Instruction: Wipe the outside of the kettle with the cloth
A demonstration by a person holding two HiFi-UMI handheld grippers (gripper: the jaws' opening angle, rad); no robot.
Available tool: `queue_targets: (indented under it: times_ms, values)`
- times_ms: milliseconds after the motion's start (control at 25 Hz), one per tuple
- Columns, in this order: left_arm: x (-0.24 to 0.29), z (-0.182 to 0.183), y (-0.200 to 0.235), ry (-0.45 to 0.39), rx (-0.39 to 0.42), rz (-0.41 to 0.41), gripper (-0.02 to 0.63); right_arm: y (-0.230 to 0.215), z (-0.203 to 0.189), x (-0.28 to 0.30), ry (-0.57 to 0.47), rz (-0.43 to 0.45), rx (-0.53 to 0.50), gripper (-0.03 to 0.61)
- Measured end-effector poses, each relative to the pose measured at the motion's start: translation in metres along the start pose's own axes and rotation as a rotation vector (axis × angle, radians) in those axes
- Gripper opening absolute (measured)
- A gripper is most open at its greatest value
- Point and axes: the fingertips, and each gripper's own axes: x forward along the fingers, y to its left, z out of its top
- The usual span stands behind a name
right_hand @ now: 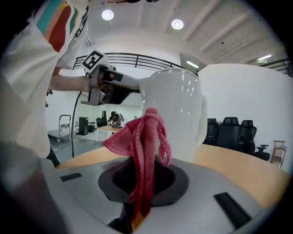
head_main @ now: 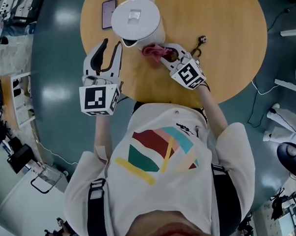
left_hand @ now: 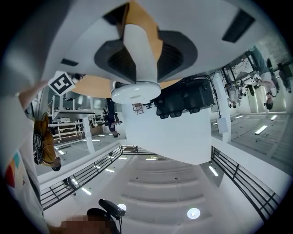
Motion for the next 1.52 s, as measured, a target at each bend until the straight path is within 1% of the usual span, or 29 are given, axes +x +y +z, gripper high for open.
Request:
queue_targets:
  times_ms: [80, 200, 280, 400, 520, 600, 720, 880, 1000, 1120, 1200, 1240, 1280, 1400, 1440, 1520]
  values:
    - [0.008, 0.002, 0.006, 0.006, 0.004, 0.014, 0.184, -0.016, -0.003, -0.006, -0.009, -0.011, 0.042, 0.038]
    - [0.015, -0.001, 0.021, 0.015, 0.017, 0.036, 0.184, -0.043, -0.01, -0.01, -0.032, -0.041, 0.136, 0.04]
    - [0.011, 0.002, 0.027, 0.013, 0.023, 0.048, 0.184, -0.057, -0.011, -0.016, -0.035, -0.067, 0.156, 0.038]
    - [0.015, 0.013, 0.031, 0.001, -0.001, 0.056, 0.184, -0.082, -0.009, -0.023, -0.027, -0.076, 0.127, 0.038]
    - [0.03, 0.017, 0.038, 0.012, -0.016, 0.05, 0.184, -0.109, -0.006, -0.015, -0.024, -0.079, 0.098, 0.038]
    - [0.035, 0.021, 0.042, 0.002, -0.033, 0.045, 0.184, -0.126, -0.001, -0.008, -0.023, -0.086, 0.072, 0.038]
    - [0.034, 0.02, 0.043, 0.001, -0.066, 0.05, 0.184, -0.141, 0.004, 0.0, -0.031, -0.067, 0.035, 0.038]
    - [0.045, 0.009, 0.047, 0.032, -0.04, 0.038, 0.184, -0.158, 0.004, 0.024, -0.039, -0.011, 0.004, 0.038]
    - [0.053, 0.014, 0.052, 0.0, 0.016, 0.019, 0.184, -0.169, 0.011, 0.039, -0.033, 0.026, -0.038, 0.038]
    - [0.06, 0.025, 0.053, -0.055, 0.073, -0.026, 0.184, -0.174, 0.017, 0.044, -0.019, 0.048, -0.077, 0.038]
    - [0.062, 0.027, 0.051, -0.085, 0.093, -0.076, 0.184, -0.173, 0.016, 0.043, -0.012, 0.049, -0.077, 0.038]
    - [0.063, 0.025, 0.051, -0.087, 0.103, -0.103, 0.184, -0.173, 0.015, 0.042, -0.01, 0.041, -0.071, 0.038]
    - [0.064, 0.021, 0.051, -0.078, 0.118, -0.131, 0.184, -0.173, 0.013, 0.041, -0.008, 0.027, -0.061, 0.038]
    - [0.063, 0.001, 0.05, -0.012, 0.167, -0.222, 0.186, -0.173, 0.01, 0.031, -0.004, -0.018, -0.025, 0.038]
    - [0.063, -0.005, 0.049, 0.004, 0.167, -0.252, 0.201, -0.172, 0.01, 0.025, 0.001, -0.03, -0.019, 0.038]
    - [0.063, -0.014, 0.049, 0.001, 0.126, -0.294, 0.213, -0.168, 0.008, 0.013, 0.015, -0.046, -0.009, 0.038]
